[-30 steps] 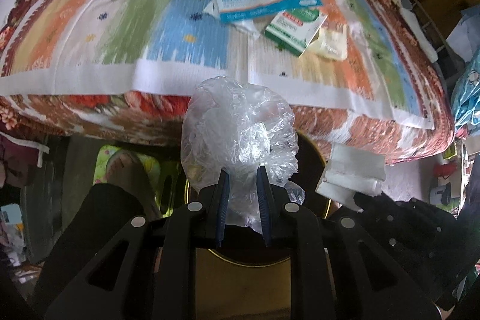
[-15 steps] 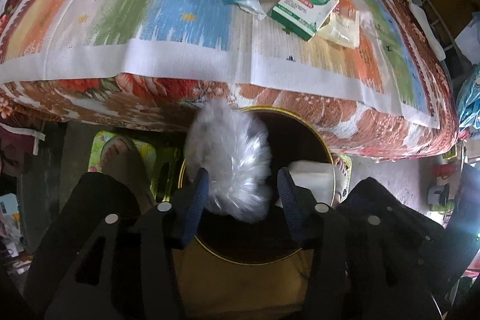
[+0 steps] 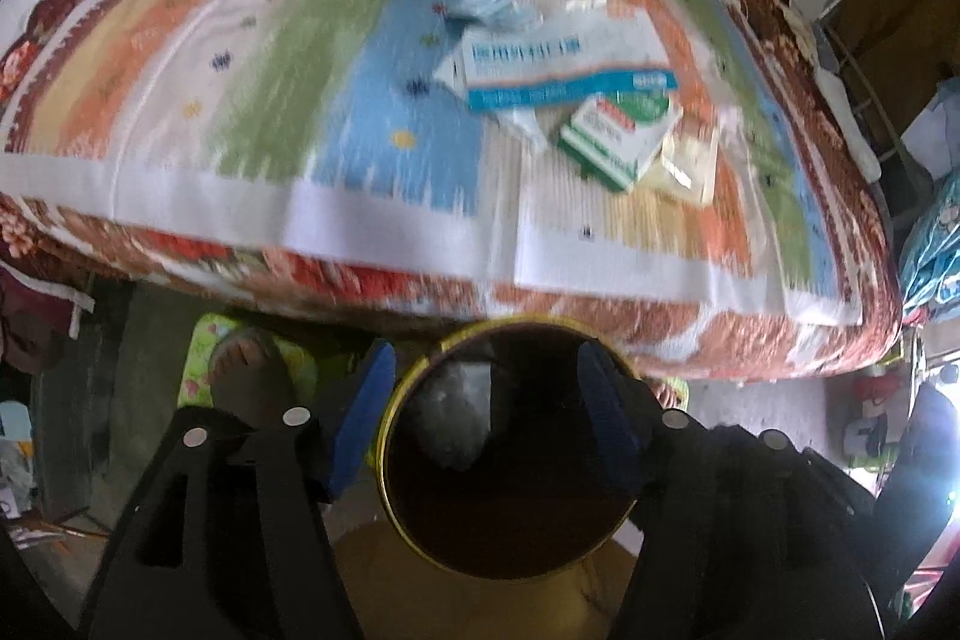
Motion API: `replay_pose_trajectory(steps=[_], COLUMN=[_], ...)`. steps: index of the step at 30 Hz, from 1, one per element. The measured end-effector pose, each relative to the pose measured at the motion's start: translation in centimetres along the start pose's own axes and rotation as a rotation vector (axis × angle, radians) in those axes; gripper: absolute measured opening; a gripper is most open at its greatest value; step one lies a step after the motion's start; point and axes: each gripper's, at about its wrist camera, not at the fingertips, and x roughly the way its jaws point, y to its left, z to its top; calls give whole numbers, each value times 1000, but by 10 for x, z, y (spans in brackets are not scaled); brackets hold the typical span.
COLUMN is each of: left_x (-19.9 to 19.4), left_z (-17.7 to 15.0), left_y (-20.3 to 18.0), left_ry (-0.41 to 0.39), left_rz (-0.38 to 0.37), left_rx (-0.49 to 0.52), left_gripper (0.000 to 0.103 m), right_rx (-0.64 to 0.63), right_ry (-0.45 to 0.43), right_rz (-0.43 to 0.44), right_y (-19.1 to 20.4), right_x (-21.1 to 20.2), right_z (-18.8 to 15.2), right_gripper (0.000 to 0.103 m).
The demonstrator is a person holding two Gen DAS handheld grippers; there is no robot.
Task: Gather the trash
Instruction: 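Open both grippers to drop the tissue and plastic bag into the bin, then move both open grippers back to the pile toward the blue face mask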
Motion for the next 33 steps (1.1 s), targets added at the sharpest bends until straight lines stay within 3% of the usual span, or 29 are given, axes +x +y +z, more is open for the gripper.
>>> replay_pose_trajectory(steps=[8, 18, 24, 33], left_x=[-9, -6, 7, 20], left_z=[23, 48, 63, 88], left_y=[11, 8, -2, 1], left_ry=[-45, -95, -116, -135], left_rz=[-8, -5, 27, -13], left_rx=[-3, 29, 77, 41], left_gripper=[70, 76, 76, 77], right_rx=[-51, -122, -135, -109], right_ry=[-75, -153, -171, -210], right_rz=[36, -5, -21, -24], right_y=[12, 13, 9, -7], right_x=[-17, -36, -30, -19], right_z=[21, 45, 65, 95], right_gripper=[56, 72, 79, 87])
